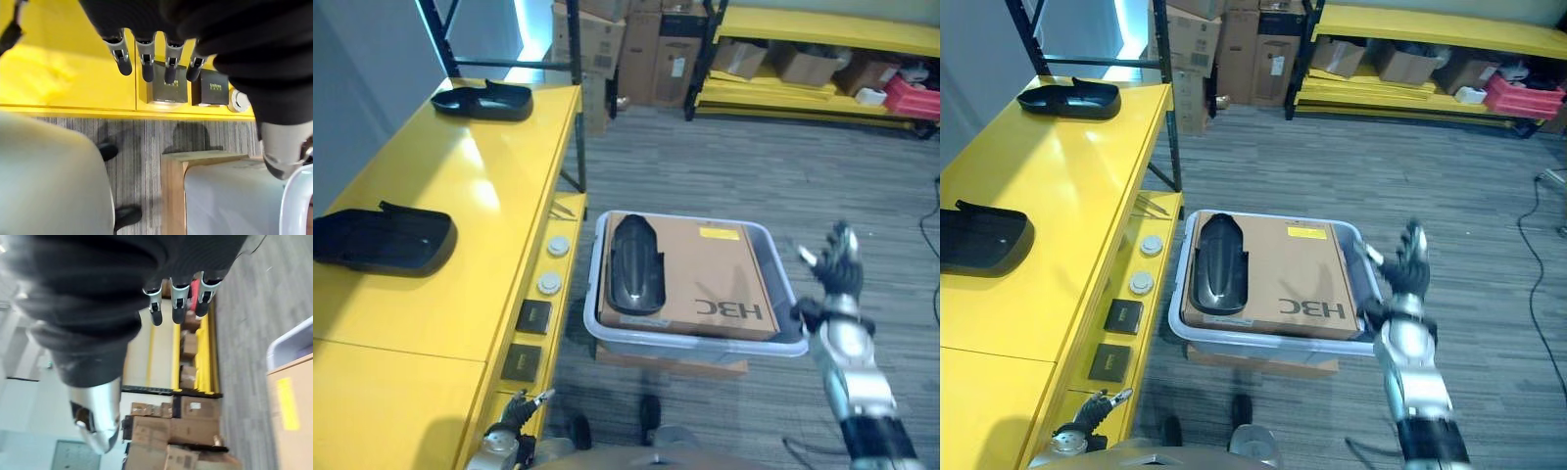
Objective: Move parts from the plastic box to the shelf.
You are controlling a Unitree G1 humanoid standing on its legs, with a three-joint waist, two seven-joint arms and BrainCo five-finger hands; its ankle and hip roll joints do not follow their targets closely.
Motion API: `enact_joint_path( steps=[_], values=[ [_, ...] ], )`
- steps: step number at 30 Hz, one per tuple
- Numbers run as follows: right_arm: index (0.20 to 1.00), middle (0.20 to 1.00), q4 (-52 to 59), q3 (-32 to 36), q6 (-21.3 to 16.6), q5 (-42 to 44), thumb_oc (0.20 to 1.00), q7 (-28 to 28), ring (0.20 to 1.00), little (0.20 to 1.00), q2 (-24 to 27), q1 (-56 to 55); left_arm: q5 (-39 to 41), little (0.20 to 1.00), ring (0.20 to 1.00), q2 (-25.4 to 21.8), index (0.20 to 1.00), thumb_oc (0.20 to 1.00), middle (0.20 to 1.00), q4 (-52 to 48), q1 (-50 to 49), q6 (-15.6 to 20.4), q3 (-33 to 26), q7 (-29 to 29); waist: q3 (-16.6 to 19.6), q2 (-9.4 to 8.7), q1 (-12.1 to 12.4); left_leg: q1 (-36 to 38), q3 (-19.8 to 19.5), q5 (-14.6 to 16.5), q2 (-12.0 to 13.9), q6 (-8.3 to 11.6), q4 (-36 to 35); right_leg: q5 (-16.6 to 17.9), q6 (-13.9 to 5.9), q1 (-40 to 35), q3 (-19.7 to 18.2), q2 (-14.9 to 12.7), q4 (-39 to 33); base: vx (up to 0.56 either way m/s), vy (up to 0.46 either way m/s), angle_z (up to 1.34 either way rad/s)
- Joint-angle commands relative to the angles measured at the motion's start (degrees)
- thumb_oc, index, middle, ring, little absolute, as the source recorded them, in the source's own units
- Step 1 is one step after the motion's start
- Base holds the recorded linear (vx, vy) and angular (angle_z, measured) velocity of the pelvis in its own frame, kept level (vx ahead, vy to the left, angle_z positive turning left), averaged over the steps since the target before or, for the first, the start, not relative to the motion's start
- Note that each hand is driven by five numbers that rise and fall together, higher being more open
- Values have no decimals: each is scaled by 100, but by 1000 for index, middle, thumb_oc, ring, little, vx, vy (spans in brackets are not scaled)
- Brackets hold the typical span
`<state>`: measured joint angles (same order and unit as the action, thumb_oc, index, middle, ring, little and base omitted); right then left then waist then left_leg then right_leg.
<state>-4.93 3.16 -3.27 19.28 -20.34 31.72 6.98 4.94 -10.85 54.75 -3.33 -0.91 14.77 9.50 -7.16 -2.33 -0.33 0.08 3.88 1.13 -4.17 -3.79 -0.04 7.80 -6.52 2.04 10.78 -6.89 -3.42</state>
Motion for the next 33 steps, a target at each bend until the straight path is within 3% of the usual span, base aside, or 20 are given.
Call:
enact_joint_path(
  steps=[1, 5, 11, 15, 20, 27, 33],
  values=[
    [1000, 1000, -725, -444, 509, -225, 1000, -22, 1000, 1000, 60, 289, -574, 1000, 1000, -750, 1000, 1000, 1000, 317, -330, -165, 284, 324, -166, 206, 477, 12, -97, -45, 350, 245, -177, -328, -296, -15, 56, -63, 229, 54, 6, 46],
    [1000, 1000, -1515, -1050, 851, -155, 1000, -329, 1000, 1000, -167, 828, -831, 1000, 1000, -697, 1000, 1000, 1000, 765, -338, -8, 467, 514, -159, 212, 819, -59, -228, -106, 351, 269, -208, -344, -273, -70, 254, -88, 201, 27, -4, 42],
    [1000, 1000, -3461, -1436, 551, 131, 1000, -1061, 1000, 1000, -395, 1437, -757, 1000, 1000, -664, 1000, 1000, 1000, 1196, -209, 105, 677, 430, -292, 308, 1257, -355, -445, -208, 335, 339, -162, -344, -261, -47, 572, -152, 187, -36, 18, 40],
    [1000, 1000, -3427, -1444, 698, -28, 1000, -1255, 1000, 1000, -305, 1451, -605, 1000, 1000, -694, 1000, 1000, 1000, 1238, -228, 130, 629, 376, -367, 304, 1299, -441, -515, -218, 314, 359, -108, -360, -255, -32, 609, -159, 214, -11, 20, 17],
    [1000, 1000, -3477, -1448, 899, -202, 1000, -1001, 1000, 1000, -130, 1369, -402, 1000, 1000, -802, 1000, 1000, 1000, 1184, -259, 111, 448, 293, -447, 245, 1357, -540, -560, -200, 294, 361, -24, -390, -258, -17, 639, -149, 251, 19, 25, 8],
    [1000, 1000, -3725, -1744, 1018, -100, 1000, -995, 1000, 1000, -255, 1718, -368, 1000, 1000, -865, 1000, 1000, 1000, 1222, -153, 151, 484, 238, -585, 206, 1469, -728, -650, -211, 246, 362, 69, -387, -242, 49, 673, -152, 253, -27, 21, 8],
    [1000, 1000, -3974, -2028, 1393, -299, 1000, -1159, 1000, 1000, -341, 1913, -283, 1000, 1000, -890, 1000, 1000, 1000, 1203, -56, 197, 561, 247, -734, 138, 1545, -912, -710, -212, 216, 361, 159, -387, -235, 125, 702, -136, 274, -43, 2, 6]
  ],
)
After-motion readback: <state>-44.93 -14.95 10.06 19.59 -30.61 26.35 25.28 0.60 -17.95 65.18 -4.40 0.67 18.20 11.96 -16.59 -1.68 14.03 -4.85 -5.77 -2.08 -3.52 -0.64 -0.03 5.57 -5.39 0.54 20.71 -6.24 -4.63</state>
